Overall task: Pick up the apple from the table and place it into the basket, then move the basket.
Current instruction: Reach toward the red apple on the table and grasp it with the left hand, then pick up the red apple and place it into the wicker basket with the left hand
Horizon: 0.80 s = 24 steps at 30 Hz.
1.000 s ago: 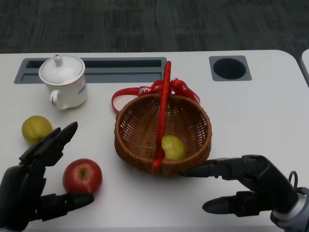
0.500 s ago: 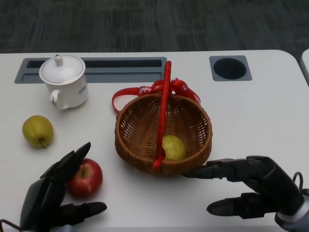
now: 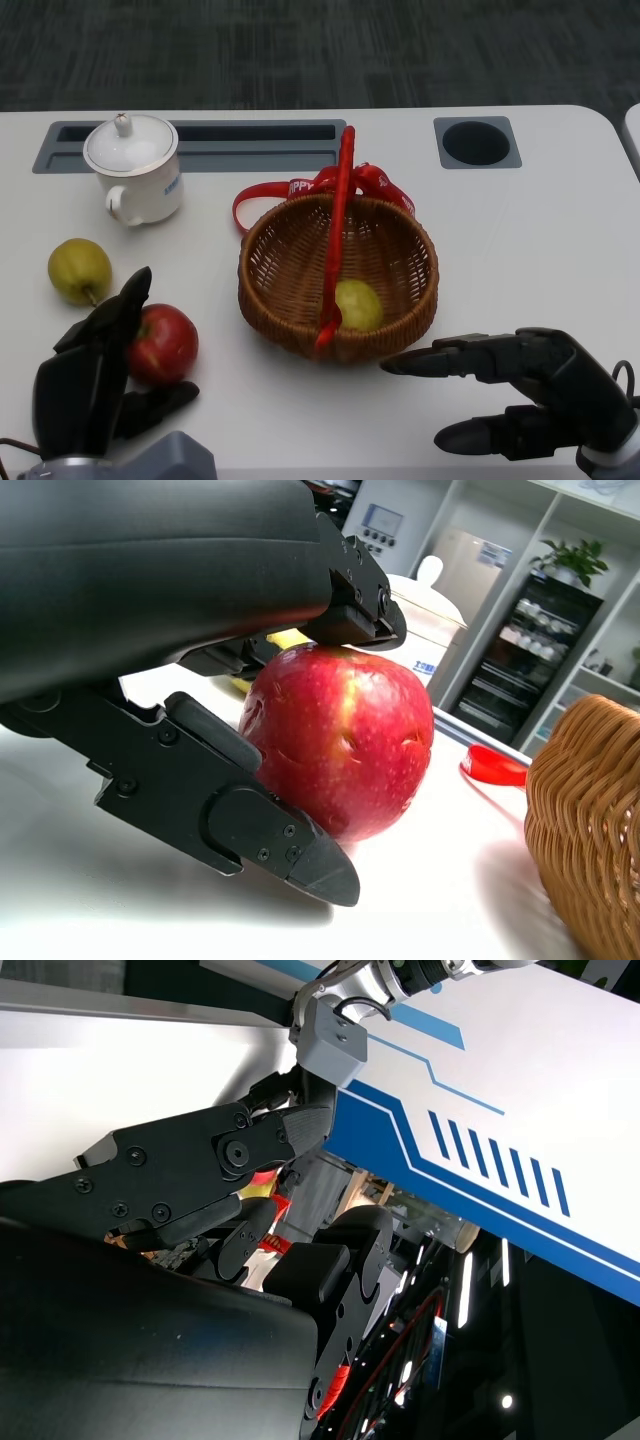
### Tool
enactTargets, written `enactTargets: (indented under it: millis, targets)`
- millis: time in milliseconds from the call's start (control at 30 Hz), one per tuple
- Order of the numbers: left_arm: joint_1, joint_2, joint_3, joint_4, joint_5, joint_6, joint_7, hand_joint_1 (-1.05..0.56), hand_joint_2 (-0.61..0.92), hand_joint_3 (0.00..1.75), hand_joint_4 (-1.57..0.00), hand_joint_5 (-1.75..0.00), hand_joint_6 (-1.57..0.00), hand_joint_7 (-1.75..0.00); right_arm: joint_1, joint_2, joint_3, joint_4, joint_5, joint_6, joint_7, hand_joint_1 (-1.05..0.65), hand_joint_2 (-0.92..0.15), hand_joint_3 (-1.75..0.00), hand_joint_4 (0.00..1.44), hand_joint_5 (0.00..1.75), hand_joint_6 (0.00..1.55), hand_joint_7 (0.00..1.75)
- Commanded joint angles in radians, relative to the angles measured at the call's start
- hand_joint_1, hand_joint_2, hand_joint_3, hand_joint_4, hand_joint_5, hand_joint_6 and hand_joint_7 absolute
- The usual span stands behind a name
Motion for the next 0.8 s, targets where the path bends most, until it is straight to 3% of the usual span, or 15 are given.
enactTargets:
  millis: [33, 133, 233, 567, 800]
  targets:
    - [0.029, -0.002, 0.006, 0.042, -0.065, -0.050, -0.070, -0.30, 0.73, 0.01, -0.83, -0.07, -0.73, -0.04, 0.011, -0.017, -0.001, -0.022, 0.000, 0.011, -0.009, -0.31, -0.90, -0.01, 0.83, 0.00, 0.79, 0.00]
    - [0.050, -0.016, 0.032, 0.019, -0.154, -0.149, -0.130, -0.17, 0.78, 0.01, -1.10, -0.08, -0.94, -0.06, 0.015, -0.016, 0.000, -0.028, -0.002, 0.014, -0.014, -0.30, -0.90, -0.01, 0.84, 0.00, 0.80, 0.00]
    - [0.079, -0.035, 0.056, -0.040, -0.224, -0.225, -0.170, -0.16, 0.82, 0.01, -1.21, -0.07, -1.04, -0.06, 0.015, -0.012, -0.001, -0.025, 0.001, 0.010, -0.016, -0.30, -0.90, 0.00, 0.84, 0.01, 0.80, 0.00]
    - [0.161, -0.097, 0.139, -0.283, -0.445, -0.311, -0.405, -0.20, 0.84, 0.00, -1.23, -0.04, -1.05, -0.02, -0.005, -0.003, 0.002, 0.002, 0.005, 0.006, -0.007, -0.30, -0.91, 0.00, 0.85, 0.00, 0.81, 0.00]
    - [0.216, -0.122, 0.197, -0.477, -0.470, -0.308, -0.467, -0.20, 0.85, 0.00, -1.20, -0.01, -1.05, -0.01, -0.012, -0.004, 0.003, 0.012, 0.001, 0.005, -0.005, -0.31, -0.91, 0.00, 0.85, 0.00, 0.82, 0.01]
